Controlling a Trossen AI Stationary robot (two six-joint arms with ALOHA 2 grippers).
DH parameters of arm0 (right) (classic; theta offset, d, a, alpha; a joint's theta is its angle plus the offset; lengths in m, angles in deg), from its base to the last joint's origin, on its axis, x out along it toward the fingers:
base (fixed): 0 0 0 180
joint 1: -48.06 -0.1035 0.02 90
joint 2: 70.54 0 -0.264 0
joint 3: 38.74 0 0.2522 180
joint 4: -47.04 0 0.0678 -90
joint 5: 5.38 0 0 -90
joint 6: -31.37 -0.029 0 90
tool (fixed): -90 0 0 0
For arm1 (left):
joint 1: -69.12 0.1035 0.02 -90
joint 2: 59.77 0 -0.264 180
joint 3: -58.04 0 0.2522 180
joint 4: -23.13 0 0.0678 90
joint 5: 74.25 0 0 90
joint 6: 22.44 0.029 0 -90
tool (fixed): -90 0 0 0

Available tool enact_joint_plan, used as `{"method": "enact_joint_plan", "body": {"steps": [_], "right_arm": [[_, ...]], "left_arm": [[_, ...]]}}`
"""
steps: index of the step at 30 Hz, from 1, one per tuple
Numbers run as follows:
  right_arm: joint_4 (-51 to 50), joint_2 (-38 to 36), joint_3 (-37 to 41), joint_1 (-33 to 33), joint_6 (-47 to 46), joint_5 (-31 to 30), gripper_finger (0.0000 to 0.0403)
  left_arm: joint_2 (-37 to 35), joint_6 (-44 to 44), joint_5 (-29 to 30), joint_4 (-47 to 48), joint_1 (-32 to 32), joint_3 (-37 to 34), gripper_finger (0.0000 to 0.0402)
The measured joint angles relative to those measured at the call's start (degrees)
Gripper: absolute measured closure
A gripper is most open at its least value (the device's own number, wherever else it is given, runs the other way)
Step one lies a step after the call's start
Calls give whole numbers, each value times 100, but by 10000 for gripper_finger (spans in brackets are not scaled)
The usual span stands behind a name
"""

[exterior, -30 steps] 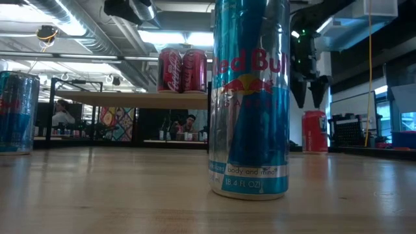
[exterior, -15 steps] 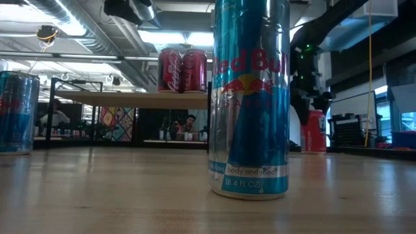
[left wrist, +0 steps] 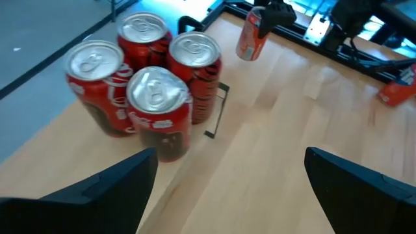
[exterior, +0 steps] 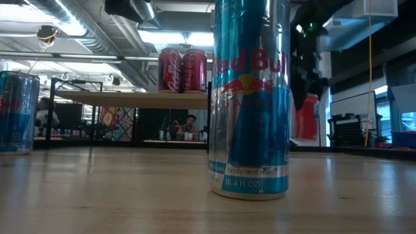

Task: Place canned beverage on shelf
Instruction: Put the top red soda can on the shelf

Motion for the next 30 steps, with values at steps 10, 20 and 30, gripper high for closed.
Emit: {"method": "enact_joint_plan", "body": {"steps": [10, 20, 30], "right_arm": [[153, -91, -559, -2001, -744, 666, 128], [94, 586, -1261, -3101, -2692, 314, 128], [419, 1150, -1276, -3504, -2849, 238, 128]], "left_arm": [[0, -170, 304, 0, -490, 0, 24], [37, -1158, 865, 20, -1333, 0, 24], [573, -2797, 1704, 12, -2649, -3, 24]]}}
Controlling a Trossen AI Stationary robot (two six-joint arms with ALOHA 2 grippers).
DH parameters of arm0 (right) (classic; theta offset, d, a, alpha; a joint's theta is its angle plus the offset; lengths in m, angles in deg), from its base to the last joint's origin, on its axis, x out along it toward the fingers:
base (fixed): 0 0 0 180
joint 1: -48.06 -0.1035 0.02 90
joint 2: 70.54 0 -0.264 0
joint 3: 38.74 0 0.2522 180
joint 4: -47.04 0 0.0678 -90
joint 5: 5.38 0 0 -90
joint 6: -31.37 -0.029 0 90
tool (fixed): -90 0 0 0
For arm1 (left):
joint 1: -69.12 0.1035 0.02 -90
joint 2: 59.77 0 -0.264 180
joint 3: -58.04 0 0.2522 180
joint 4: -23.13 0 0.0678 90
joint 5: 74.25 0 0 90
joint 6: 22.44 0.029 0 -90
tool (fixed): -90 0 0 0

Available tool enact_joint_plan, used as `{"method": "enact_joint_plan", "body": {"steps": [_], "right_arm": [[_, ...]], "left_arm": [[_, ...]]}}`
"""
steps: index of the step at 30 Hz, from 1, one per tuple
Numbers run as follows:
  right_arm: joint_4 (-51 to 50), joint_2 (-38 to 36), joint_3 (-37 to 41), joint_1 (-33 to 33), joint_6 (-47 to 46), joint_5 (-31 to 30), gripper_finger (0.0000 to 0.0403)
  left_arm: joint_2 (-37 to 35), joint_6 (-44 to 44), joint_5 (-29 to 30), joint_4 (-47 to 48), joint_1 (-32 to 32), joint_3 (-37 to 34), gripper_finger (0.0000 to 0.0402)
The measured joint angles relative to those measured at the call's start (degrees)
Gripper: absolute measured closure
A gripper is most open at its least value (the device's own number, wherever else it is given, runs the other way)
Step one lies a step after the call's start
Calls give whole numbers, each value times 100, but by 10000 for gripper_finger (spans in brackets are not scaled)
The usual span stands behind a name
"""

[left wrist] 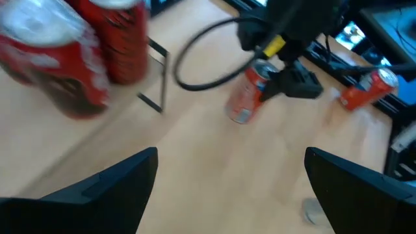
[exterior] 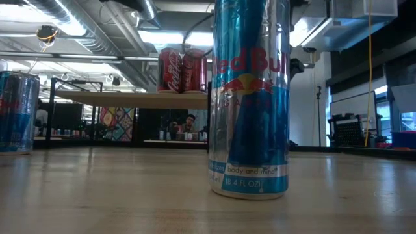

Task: Place canned beverage on shelf
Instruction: Put the top red soda can on the shelf

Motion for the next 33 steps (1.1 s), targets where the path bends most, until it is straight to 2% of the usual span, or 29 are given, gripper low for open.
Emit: {"method": "enact_joint_plan", "body": {"steps": [12, 21, 24, 28, 33], "right_arm": [[685, 548, 2, -339, 320, 23, 120], [1072, 642, -8, -403, 564, -3, 45], [1002, 591, -274, -402, 761, -13, 35], [408, 397, -758, -401, 1123, -234, 36], [-427, -416, -828, -401, 1363, -761, 44]], "left_arm": [[723, -1163, 211, -94, -1176, -2, 24], [885, -1346, 406, -97, -1342, -2, 24], [883, -1289, 477, -99, -1296, -2, 24], [885, -1116, 602, -116, -1228, -2, 24], [977, -782, 558, -575, -1116, -2, 24]]}}
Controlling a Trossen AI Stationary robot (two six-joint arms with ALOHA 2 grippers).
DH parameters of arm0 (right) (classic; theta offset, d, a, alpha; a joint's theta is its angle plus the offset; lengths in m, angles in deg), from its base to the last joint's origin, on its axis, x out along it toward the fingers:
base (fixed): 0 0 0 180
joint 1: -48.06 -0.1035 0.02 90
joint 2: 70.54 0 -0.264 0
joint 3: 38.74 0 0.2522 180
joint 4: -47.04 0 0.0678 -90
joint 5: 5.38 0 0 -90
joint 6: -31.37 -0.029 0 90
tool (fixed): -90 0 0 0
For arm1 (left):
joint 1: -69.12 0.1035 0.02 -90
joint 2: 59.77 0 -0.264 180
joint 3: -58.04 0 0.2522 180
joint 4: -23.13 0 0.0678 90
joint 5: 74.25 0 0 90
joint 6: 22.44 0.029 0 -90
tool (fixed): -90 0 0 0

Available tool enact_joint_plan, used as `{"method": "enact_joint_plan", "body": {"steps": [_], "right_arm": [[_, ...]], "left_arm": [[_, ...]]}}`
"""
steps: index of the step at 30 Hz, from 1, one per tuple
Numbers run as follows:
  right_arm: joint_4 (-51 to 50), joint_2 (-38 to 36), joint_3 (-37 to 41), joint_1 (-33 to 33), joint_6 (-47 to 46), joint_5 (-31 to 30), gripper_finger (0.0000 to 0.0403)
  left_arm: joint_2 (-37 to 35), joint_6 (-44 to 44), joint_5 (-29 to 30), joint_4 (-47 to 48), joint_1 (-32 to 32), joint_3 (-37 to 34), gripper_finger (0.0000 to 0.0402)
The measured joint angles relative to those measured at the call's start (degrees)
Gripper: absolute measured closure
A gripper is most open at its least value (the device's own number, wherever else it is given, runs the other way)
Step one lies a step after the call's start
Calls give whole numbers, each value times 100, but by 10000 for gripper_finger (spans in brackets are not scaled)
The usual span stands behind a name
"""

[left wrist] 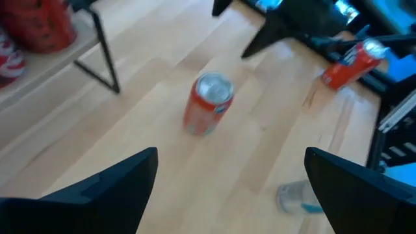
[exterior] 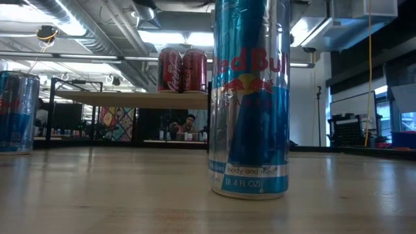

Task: Place canned beverage on shelf
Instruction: Put the top red soda can on the shelf

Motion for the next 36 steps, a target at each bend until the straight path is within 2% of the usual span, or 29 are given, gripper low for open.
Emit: {"method": "enact_joint_plan", "body": {"steps": [5, 11, 15, 19, 22, 25, 32, 36], "right_arm": [[75, -1323, 850, -65, 78, -372, 52], [375, -3113, 2471, -92, -91, -401, 66], [403, -4198, 3298, -85, -263, -290, 72], [434, -5036, 3747, -70, -355, -263, 71], [436, -5435, 3885, -70, -355, -263, 71], [399, -5683, 3896, -71, -332, -263, 71], [394, -5980, 3894, -70, -204, -266, 70], [391, -5974, 3894, -70, -27, -264, 70]], "left_arm": [[305, 129, -19, -703, 192, 7, 24], [1084, -596, -130, -1246, 485, 201, 26], [1838, -1027, -142, -1091, 676, 937, 32], [2594, -1368, -82, -487, 851, 1965, 35], [3083, -1564, -51, 59, 1035, 2619, 35], [3429, -1779, -73, 477, 1221, 2923, 35], [3974, -2205, -696, 496, 1435, 2940, 35], [4142, -2371, -755, 502, 1436, 2940, 35]]}}
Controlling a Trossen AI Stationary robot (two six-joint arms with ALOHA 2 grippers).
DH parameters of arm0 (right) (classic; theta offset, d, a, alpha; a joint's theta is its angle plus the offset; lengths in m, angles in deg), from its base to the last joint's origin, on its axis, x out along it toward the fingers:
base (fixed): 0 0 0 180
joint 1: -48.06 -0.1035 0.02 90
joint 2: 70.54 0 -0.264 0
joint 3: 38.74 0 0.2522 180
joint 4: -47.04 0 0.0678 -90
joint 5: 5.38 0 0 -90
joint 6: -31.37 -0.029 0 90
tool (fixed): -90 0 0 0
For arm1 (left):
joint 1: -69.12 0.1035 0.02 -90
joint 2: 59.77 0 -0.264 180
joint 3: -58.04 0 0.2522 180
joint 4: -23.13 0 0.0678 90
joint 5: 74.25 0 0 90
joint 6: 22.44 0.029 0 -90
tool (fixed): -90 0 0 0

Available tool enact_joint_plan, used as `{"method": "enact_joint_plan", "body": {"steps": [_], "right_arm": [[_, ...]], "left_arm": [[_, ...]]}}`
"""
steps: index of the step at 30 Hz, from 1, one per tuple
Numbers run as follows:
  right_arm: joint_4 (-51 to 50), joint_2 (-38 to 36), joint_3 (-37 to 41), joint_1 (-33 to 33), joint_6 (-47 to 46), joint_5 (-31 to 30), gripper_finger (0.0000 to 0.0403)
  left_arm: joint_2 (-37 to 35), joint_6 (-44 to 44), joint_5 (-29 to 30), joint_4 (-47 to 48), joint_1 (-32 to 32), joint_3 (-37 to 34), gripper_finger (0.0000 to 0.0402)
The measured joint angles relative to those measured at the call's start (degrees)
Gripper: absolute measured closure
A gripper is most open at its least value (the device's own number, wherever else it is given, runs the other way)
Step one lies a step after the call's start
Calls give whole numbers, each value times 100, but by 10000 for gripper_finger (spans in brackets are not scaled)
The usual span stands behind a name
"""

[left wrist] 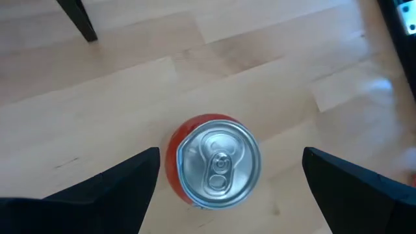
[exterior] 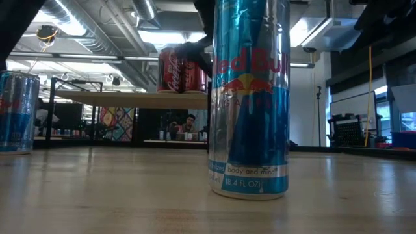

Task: Place canned beverage on shelf
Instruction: Put the top red soda can on the shelf

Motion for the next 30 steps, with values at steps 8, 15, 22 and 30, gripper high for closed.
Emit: {"method": "enact_joint_plan", "body": {"steps": [8, 15, 22, 30], "right_arm": [[2, 21, 0, 0, 174, -1, 70], [2, 21, 0, 0, 281, -1, 70], [7, 21, 0, 0, 330, -52, 70], [7, 21, 0, 0, 435, -55, 70]], "left_arm": [[146, -278, 0, -169, -23, -112, 35], [377, -291, -18, -265, -33, -168, 35], [555, -99, -76, -336, -44, -175, 35], [616, 573, -89, -341, -100, -173, 108]]}}
